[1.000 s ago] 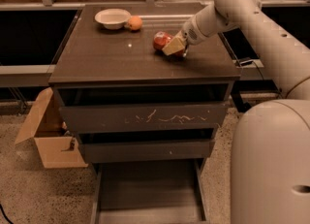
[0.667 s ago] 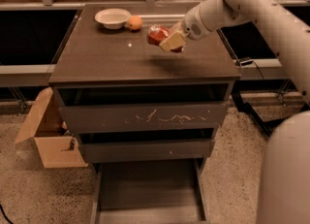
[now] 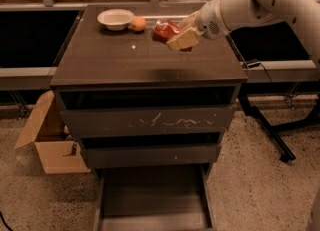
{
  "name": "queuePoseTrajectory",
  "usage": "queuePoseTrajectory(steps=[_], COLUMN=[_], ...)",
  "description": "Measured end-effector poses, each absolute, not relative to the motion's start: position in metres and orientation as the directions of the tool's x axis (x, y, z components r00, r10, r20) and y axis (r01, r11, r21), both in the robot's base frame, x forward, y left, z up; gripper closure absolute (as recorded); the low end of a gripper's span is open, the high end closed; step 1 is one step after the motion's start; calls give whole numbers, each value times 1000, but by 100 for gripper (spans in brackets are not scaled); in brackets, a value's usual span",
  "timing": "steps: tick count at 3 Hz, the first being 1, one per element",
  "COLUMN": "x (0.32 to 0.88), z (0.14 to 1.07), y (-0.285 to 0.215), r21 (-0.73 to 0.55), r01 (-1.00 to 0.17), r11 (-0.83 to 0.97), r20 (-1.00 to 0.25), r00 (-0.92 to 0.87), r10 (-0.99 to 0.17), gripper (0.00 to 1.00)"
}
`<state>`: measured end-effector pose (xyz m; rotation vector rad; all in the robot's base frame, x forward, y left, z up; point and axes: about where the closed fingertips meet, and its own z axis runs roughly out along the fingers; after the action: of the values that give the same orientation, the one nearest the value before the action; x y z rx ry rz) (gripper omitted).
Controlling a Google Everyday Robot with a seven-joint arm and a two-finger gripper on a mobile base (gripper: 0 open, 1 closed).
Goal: Place coke can into bottom drawer
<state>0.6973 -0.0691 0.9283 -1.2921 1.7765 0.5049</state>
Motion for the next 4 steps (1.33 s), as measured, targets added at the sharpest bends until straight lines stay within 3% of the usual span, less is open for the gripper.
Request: queuePoseTrajectory(steps=[2,4], x=[670,570], z=[907,827], y=[-60,-40], r21=[-155,-121], r01=[-936,-973], r11=[316,195], r20=[-820,-800], r00=[-57,-21], r10=[-569,-600], gripper=[100,100])
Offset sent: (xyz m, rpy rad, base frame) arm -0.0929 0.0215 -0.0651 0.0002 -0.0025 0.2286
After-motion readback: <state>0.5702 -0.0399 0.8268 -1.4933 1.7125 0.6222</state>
